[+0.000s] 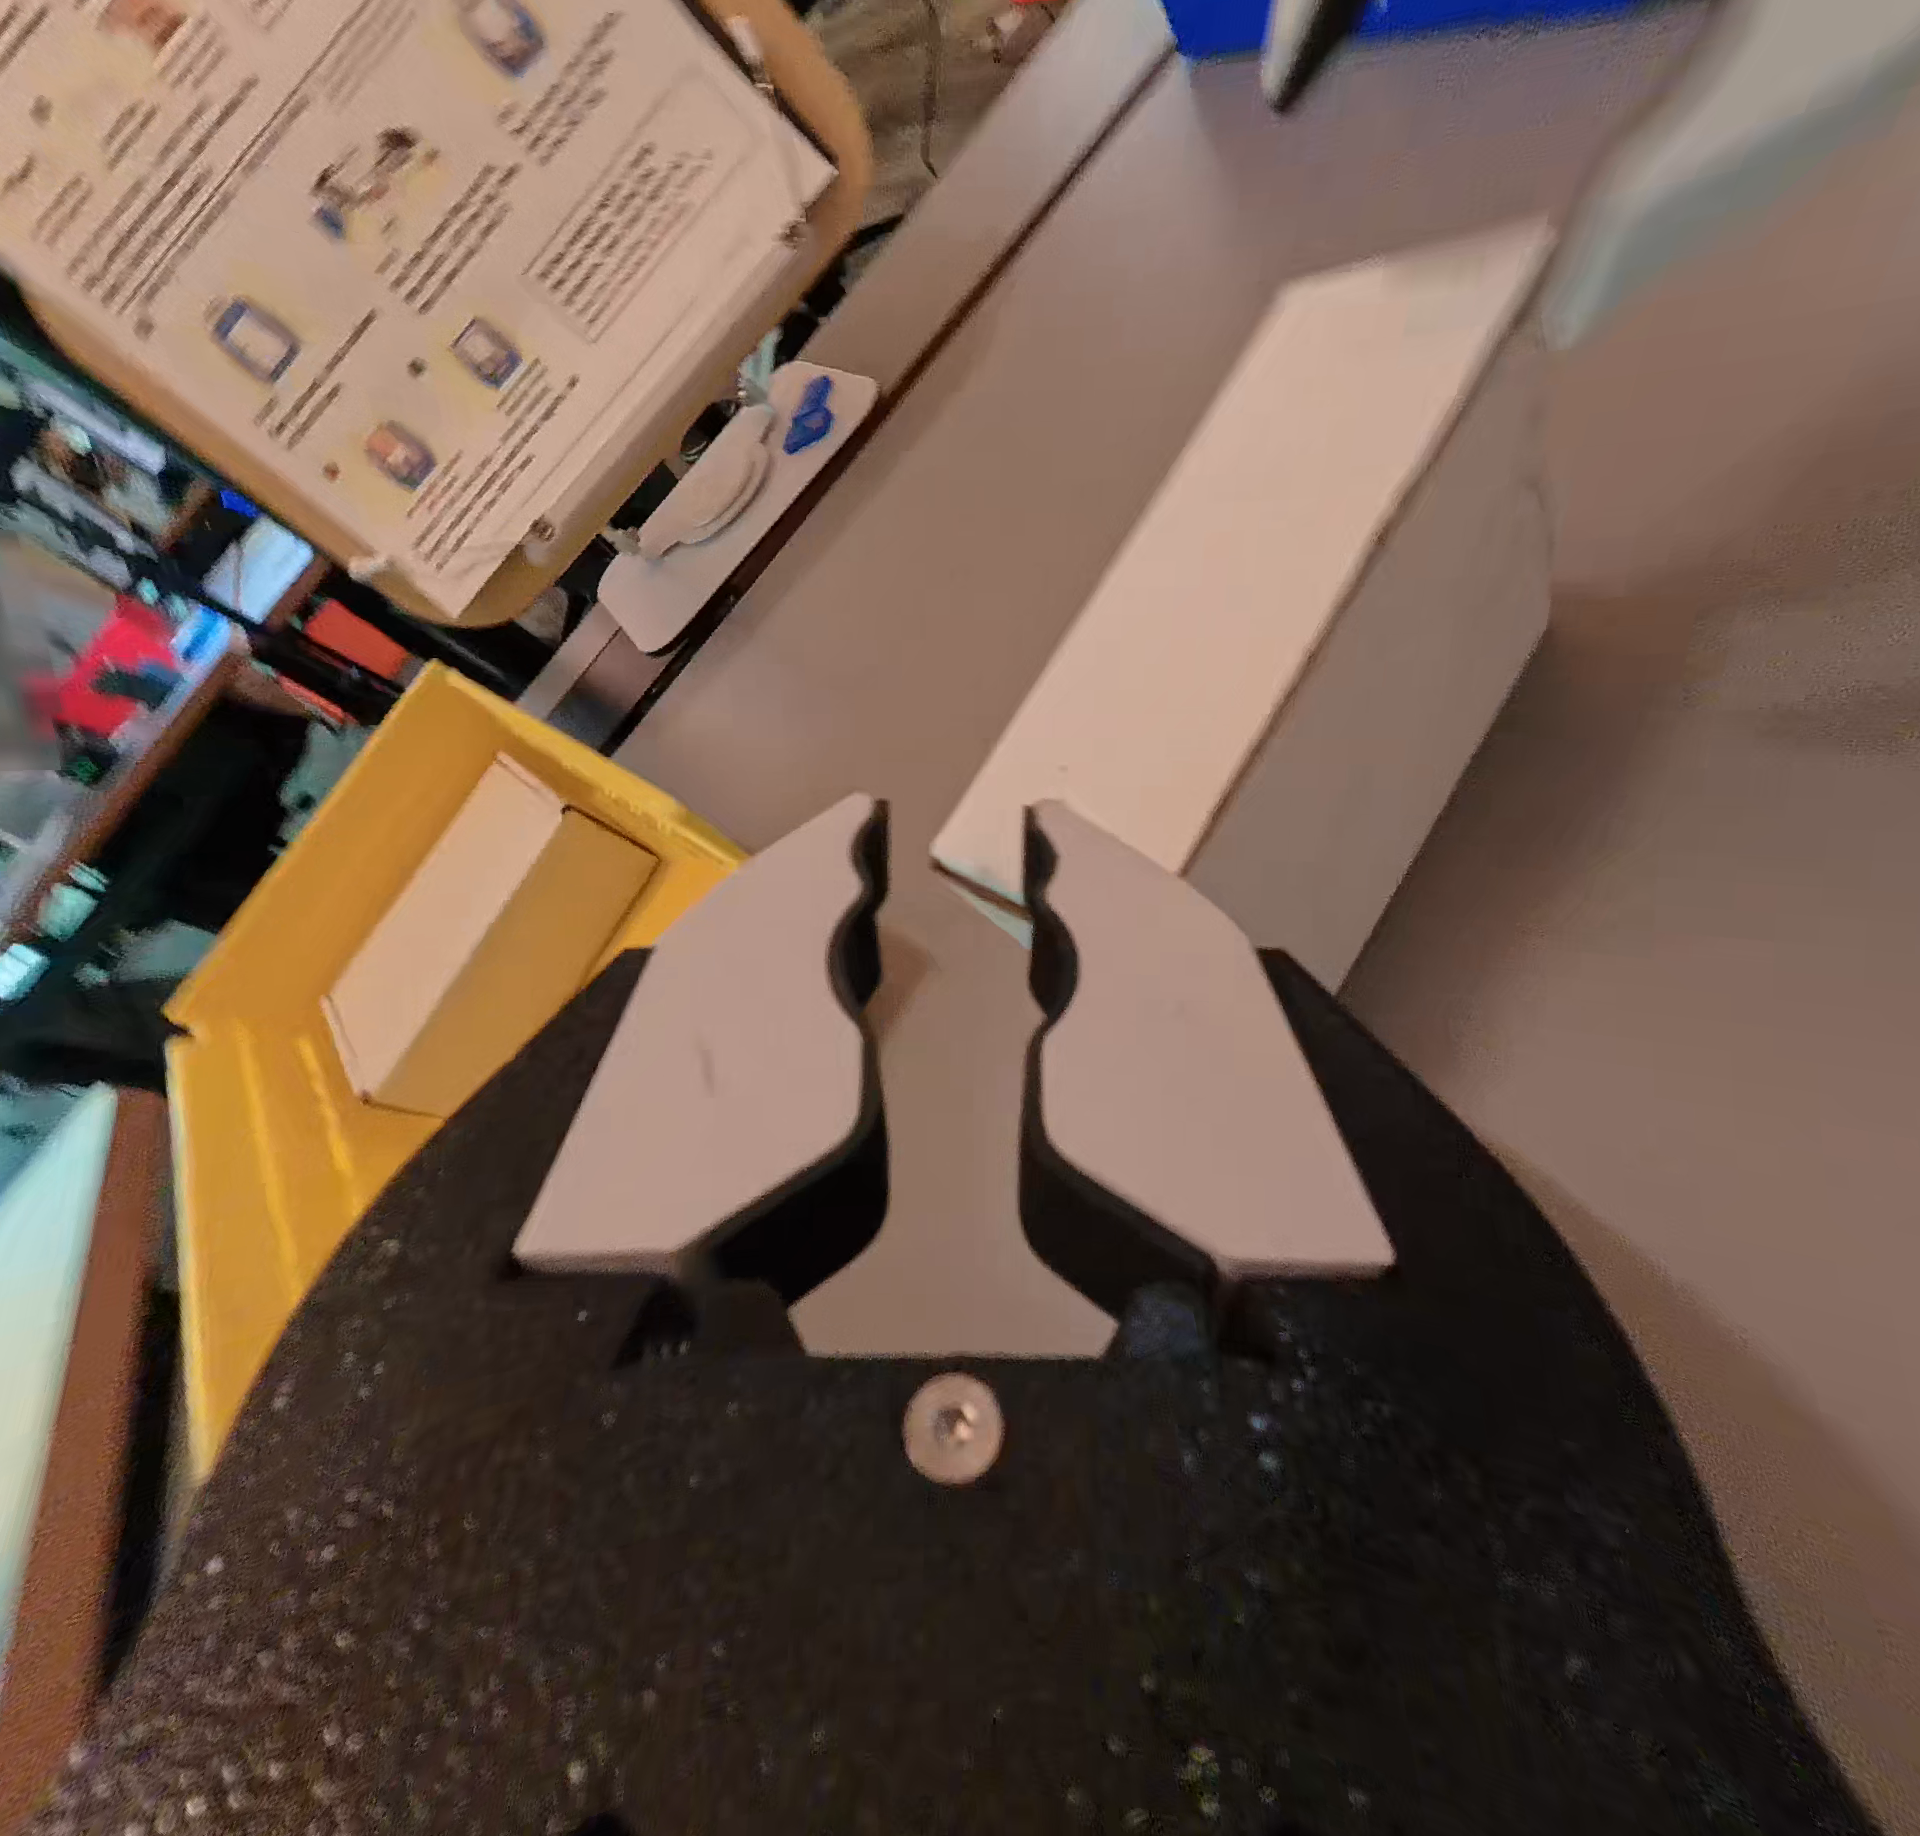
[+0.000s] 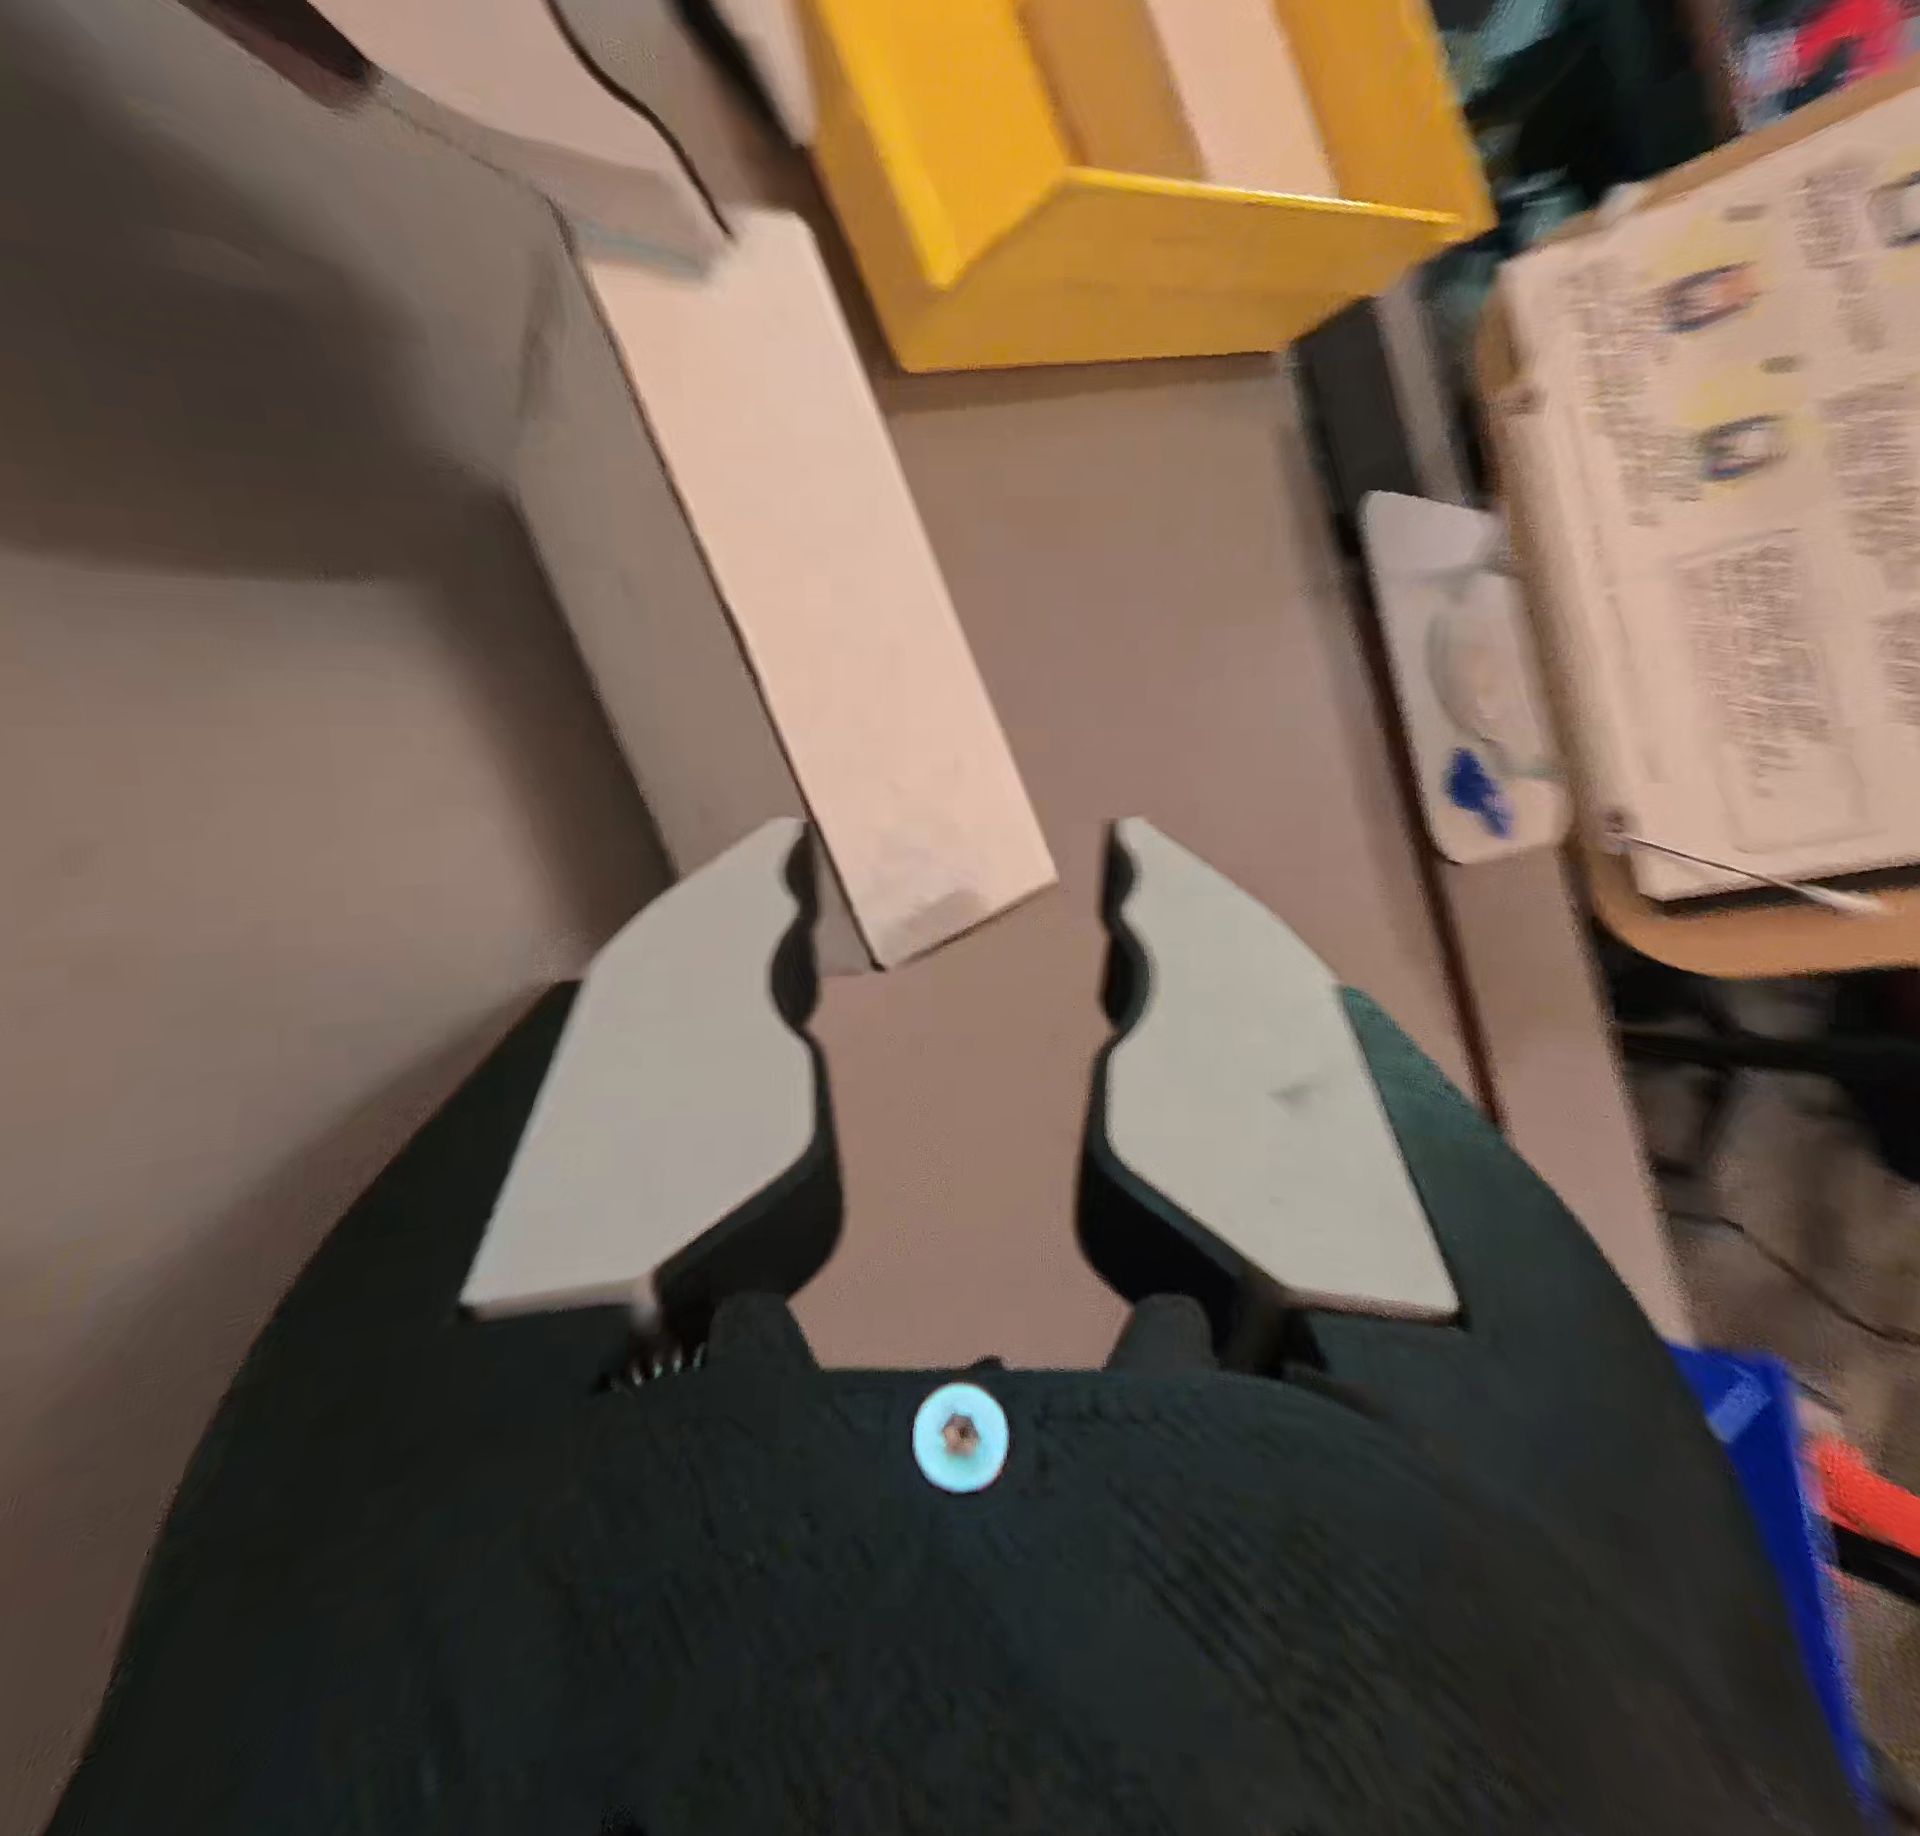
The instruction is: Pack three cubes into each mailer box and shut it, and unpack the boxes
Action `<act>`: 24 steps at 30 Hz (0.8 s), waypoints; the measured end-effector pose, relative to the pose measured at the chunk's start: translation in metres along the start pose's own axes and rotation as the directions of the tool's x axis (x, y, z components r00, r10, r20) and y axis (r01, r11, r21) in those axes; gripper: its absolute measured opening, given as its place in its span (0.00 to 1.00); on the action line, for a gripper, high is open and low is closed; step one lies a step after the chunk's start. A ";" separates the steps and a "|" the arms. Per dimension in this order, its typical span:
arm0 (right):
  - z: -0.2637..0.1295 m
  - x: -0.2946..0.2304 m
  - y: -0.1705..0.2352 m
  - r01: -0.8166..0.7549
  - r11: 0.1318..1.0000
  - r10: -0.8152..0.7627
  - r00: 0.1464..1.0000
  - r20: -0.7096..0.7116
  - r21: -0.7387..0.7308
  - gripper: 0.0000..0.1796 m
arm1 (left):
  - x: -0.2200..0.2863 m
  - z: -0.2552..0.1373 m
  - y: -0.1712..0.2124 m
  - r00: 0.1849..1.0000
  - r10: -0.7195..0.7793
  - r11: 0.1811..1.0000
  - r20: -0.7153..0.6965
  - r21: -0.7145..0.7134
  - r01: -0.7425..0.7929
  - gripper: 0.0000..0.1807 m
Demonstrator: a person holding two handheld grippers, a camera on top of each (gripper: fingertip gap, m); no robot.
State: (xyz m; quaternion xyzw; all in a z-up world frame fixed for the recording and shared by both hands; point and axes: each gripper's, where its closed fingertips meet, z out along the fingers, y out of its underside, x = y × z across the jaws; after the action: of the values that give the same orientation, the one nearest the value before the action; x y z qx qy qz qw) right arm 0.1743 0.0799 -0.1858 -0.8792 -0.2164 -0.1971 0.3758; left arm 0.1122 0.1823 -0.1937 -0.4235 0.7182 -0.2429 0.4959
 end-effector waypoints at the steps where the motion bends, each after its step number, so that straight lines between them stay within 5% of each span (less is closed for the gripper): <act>1: -0.003 -0.006 -0.007 -0.026 1.000 0.026 0.995 0.098 -0.005 0.39 | -0.006 -0.003 -0.003 0.996 -0.089 0.995 -0.003 0.032 0.089 0.18; 5: 0.006 -0.015 -0.022 0.057 0.995 -0.030 0.956 0.291 -0.086 0.56 | -0.022 -0.022 -0.022 0.941 -0.319 0.936 -0.110 0.117 0.331 0.43; 8: 0.027 -0.026 -0.016 0.176 0.961 -0.075 0.908 0.413 -0.212 0.60 | -0.029 -0.037 -0.026 0.914 -0.381 0.905 -0.138 0.148 0.399 0.49; 17: 0.068 -0.052 -0.001 0.387 0.835 -0.061 0.772 0.633 -0.391 0.56 | -0.042 -0.047 0.006 0.921 -0.380 0.922 -0.088 0.049 0.385 0.50; 24: 0.077 -0.056 0.014 0.442 0.787 -0.052 0.741 0.669 -0.429 0.50 | -0.041 -0.041 0.015 0.880 -0.457 0.886 -0.133 0.024 0.463 0.49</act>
State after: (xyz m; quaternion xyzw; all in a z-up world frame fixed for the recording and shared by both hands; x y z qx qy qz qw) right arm 0.1495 0.1160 -0.2714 -0.9243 -0.3807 0.0007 -0.0256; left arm 0.0749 0.2217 -0.1682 -0.5522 0.6196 -0.3990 0.3900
